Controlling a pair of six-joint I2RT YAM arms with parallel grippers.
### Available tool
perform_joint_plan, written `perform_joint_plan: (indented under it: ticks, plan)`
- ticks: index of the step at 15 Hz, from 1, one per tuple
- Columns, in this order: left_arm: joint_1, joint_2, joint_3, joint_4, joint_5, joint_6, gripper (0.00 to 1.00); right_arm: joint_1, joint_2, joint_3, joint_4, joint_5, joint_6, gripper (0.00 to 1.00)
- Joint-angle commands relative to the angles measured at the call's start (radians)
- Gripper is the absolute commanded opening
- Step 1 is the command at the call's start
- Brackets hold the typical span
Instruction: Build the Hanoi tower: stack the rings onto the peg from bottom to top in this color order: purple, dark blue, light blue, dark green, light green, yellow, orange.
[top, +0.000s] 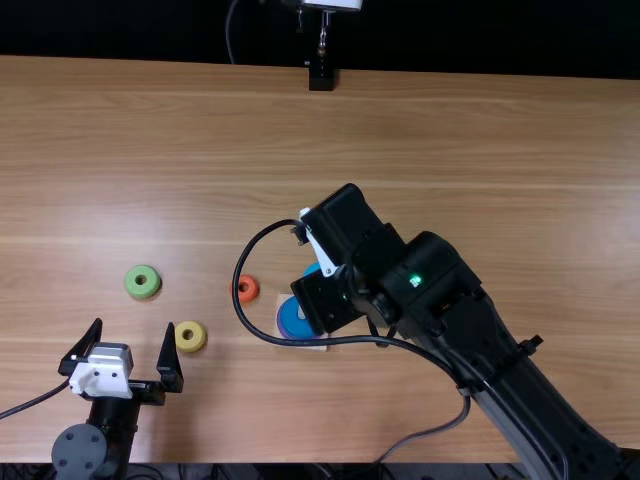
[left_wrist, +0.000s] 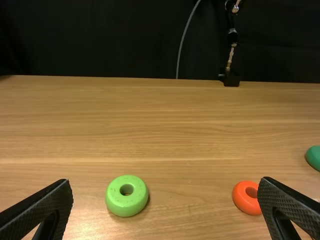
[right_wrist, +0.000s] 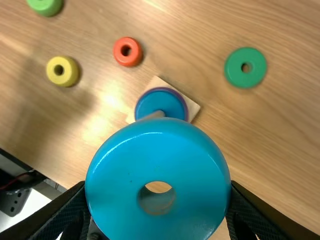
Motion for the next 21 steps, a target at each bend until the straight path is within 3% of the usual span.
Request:
perform_joint_plan:
  ticks: [1, 21]
  plan:
    - [0.009, -0.012, -0.044, -0.01, 0.003, 0.008, 1.0, 0.0, -0.007, 0.037, 0.002, -0.001, 0.013, 0.0]
    - [0.009, -0.012, -0.044, -0.01, 0.003, 0.008, 1.0, 0.038, 0.057, 0.037, 0.041, -0.001, 0.011, 0.0]
